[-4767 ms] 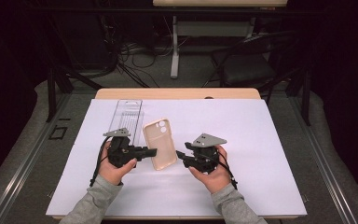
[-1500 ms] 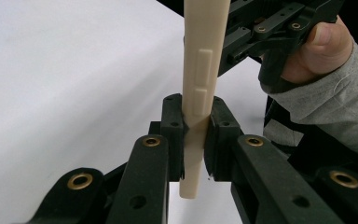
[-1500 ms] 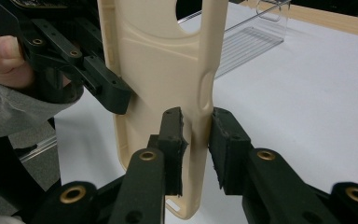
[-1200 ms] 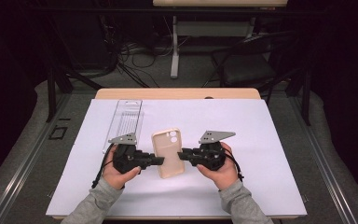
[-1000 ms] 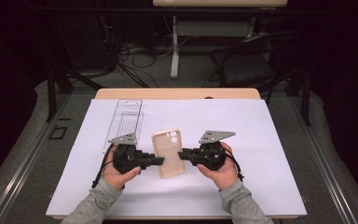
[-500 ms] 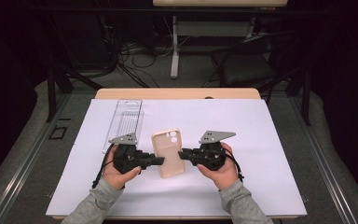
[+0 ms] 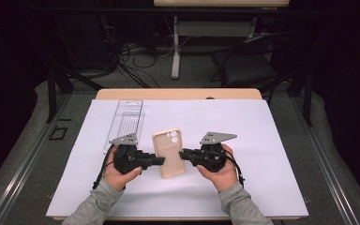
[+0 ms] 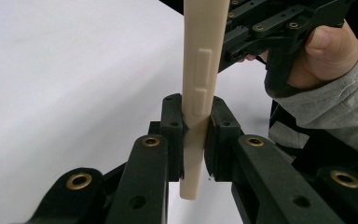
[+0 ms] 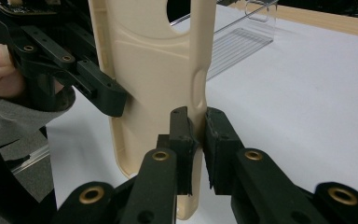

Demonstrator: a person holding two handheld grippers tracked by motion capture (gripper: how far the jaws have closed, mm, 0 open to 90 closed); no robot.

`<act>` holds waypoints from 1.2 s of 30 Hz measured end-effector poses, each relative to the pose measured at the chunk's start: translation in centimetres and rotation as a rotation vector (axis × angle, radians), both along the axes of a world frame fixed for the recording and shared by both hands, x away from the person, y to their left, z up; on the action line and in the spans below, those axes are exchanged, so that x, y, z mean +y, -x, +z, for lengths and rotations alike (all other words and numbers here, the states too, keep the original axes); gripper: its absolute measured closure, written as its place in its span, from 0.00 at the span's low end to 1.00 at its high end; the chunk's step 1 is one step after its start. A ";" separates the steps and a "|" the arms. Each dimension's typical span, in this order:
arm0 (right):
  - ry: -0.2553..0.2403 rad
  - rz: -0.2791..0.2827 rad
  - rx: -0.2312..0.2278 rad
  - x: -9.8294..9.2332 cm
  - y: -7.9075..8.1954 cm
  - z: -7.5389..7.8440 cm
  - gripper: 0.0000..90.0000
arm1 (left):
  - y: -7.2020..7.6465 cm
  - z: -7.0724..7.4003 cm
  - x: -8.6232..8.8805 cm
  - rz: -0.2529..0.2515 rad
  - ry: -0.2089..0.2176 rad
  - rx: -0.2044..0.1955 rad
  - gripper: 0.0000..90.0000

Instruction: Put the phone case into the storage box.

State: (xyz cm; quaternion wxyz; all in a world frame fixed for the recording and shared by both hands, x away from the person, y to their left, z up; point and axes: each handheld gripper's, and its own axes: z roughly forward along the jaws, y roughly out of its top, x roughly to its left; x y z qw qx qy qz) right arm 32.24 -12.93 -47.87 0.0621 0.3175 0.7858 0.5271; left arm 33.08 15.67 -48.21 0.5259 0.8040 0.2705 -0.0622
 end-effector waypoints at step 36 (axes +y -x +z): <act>-0.010 -0.084 -0.024 -1.1 -0.2 0.2 0.92 | -0.5 -0.3 0.0 0.061 -0.004 -0.039 0.69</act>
